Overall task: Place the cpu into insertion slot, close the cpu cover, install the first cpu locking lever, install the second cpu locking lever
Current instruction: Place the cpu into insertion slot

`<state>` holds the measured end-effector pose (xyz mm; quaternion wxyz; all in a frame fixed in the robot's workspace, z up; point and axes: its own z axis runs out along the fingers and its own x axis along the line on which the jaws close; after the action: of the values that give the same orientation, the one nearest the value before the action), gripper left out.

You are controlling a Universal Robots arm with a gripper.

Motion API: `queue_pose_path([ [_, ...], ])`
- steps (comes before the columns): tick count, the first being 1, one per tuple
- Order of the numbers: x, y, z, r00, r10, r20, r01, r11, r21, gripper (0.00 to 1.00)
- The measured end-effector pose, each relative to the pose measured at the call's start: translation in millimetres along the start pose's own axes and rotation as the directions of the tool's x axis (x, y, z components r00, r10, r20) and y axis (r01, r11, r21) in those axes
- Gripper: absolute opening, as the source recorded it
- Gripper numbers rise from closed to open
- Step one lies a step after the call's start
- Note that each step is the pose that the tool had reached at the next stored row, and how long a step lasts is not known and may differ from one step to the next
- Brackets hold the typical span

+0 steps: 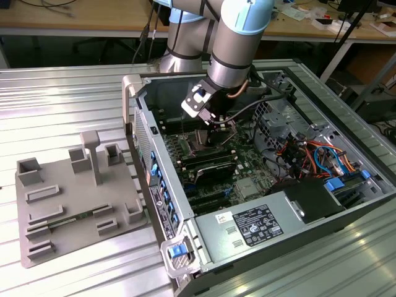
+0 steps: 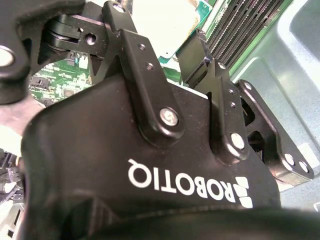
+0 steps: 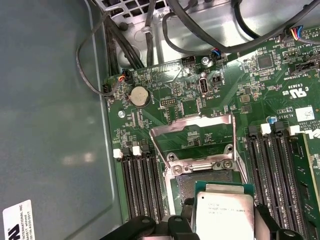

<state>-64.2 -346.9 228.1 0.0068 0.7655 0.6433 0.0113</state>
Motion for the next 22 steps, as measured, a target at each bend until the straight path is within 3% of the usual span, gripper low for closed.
queue_pose_path([
  [22,0.0,0.0,0.1,0.9994,0.035,0.0009,-0.035,0.9994,-0.0003,0.55],
])
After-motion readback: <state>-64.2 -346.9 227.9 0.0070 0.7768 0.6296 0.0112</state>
